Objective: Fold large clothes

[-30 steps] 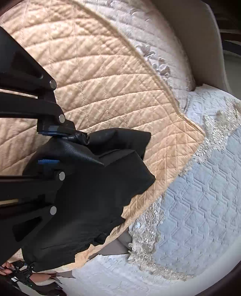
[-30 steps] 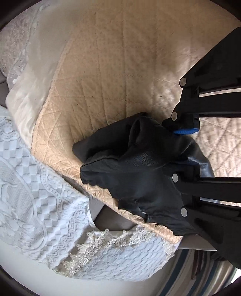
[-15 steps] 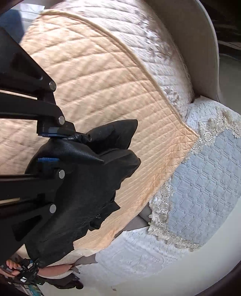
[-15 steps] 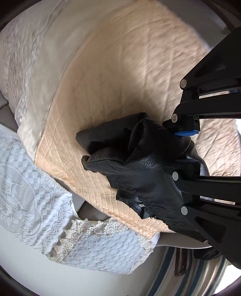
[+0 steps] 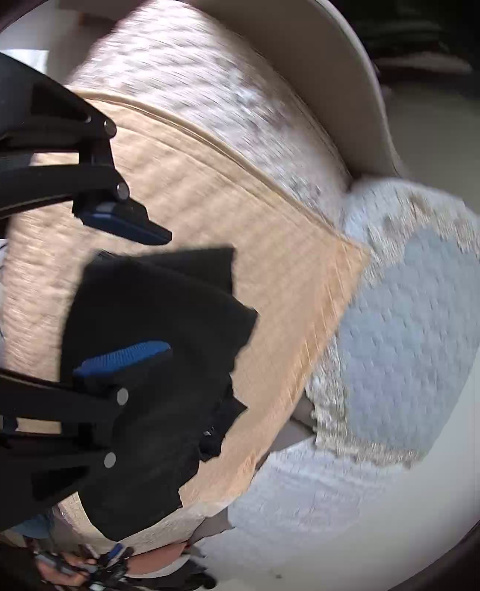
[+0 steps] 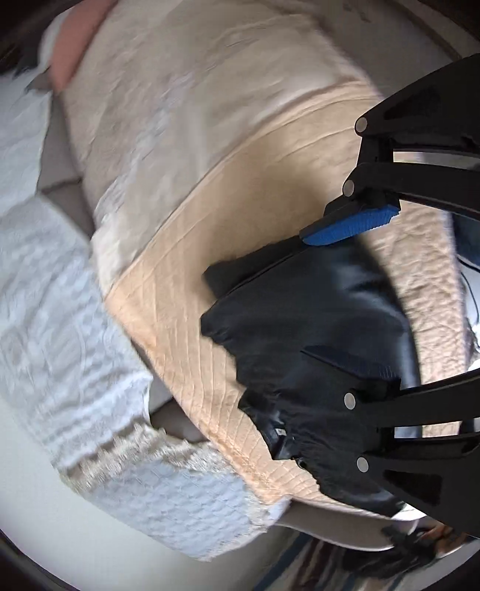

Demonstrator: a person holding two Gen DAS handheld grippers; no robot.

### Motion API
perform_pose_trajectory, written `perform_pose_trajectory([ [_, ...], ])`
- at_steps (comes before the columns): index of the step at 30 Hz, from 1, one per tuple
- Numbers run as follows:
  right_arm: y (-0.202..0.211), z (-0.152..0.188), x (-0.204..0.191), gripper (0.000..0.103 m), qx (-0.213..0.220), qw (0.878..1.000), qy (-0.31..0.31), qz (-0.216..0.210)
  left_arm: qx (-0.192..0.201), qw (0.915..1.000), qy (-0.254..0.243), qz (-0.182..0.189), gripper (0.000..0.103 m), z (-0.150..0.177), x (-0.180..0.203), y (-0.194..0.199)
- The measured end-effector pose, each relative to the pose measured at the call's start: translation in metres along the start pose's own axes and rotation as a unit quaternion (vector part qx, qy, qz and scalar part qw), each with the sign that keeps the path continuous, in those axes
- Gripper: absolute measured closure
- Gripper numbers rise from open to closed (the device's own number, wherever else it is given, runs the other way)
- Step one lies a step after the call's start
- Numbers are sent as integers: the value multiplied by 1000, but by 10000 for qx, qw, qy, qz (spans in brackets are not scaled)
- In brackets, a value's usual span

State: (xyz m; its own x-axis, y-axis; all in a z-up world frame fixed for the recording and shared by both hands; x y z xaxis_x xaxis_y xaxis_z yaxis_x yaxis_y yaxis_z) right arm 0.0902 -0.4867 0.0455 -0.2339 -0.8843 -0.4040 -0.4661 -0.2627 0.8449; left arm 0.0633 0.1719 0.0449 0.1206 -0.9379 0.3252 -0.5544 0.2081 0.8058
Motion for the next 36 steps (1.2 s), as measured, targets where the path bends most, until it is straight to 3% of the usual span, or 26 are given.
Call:
perform_pose_trajectory([
  [3,-25,-34,-24,45,-191,9979,607,79,-292,9993,-222,35,44,-42,14,-35],
  [7,-85,-79,-53,45,-654,9874,1381,403,-954,9954,-91,-36,44,-82,14,-108],
  [10,-128,-96,-47,45,-1080,9836,1293,651,-1422,9898,-16,23,45,-88,12,-149],
  [13,-150,-98,-38,45,-1327,9820,1136,723,-1525,9882,158,28,45,-85,8,-163],
  [14,-150,-96,-38,45,-1307,9821,1162,698,-1474,9889,167,57,47,-84,9,-162],
  [15,-149,-95,-38,45,-1291,9825,1171,662,-1430,9896,116,116,61,-83,12,-160],
  [16,-146,-94,-39,50,-1254,9831,1180,621,-1403,9900,33,166,69,-83,14,-158],
  [17,-143,-94,-40,71,-1193,9835,1217,608,-1347,9908,-42,124,77,-81,17,-155],
  [18,-141,-94,-41,80,-1127,9836,1272,611,-1306,9913,-126,127,84,-81,19,-153],
  [21,-139,-94,-41,83,-1134,9828,1352,535,-1208,9923,-232,121,89,-82,19,-149],
  [22,-142,-94,-42,82,-1196,9809,1417,585,-1210,9923,-231,121,89,-83,19,-150],
  [24,-147,-95,-43,69,-1351,9769,1538,614,-1278,9915,-221,92,88,-84,17,-152],
  [25,-147,-96,-42,51,-1369,9766,1559,567,-1311,9911,-181,121,87,-84,16,-154],
  [26,-147,-98,-42,42,-1351,9769,1563,550,-1347,9908,-108,125,82,-86,14,-156],
  [29,-152,-101,-43,42,-1369,9771,1570,441,-1420,9897,16,157,65,-92,12,-165],
  [30,-157,-100,-45,42,-1472,9747,1618,448,-1442,9894,25,146,63,-94,13,-169],
  [31,-161,-99,-49,45,-1476,9723,1715,588,-1428,9897,13,56,63,-95,15,-173],
  [32,-162,-98,-51,66,-1406,9716,1764,710,-1400,9902,-15,-30,66,-95,17,-173],
  [33,-161,-99,-52,80,-1340,9722,1758,768,-1329,9911,-76,-85,82,-96,21,-172],
  [35,-155,-100,-54,93,-1154,9764,1654,775,-1131,9931,-247,-207,93,-96,28,-165],
  [36,-150,-100,-56,94,-1042,9772,1688,758,-973,9944,-354,-222,96,-96,31,-159],
])
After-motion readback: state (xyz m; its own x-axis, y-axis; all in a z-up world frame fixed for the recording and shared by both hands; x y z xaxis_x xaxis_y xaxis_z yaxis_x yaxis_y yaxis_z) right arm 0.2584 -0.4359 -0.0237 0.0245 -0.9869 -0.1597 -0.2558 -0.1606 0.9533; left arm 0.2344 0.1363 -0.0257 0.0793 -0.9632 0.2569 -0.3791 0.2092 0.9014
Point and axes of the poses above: each gripper's, at about its wrist camera, not at the fingertips, and y roughly against the way its jaws point, x to its right, z to its underside, the point moved 3 cm from there along -y, roughly the way its jaws point, and after that the axes turned 11 degrees about -x, right-handed, at the moved point
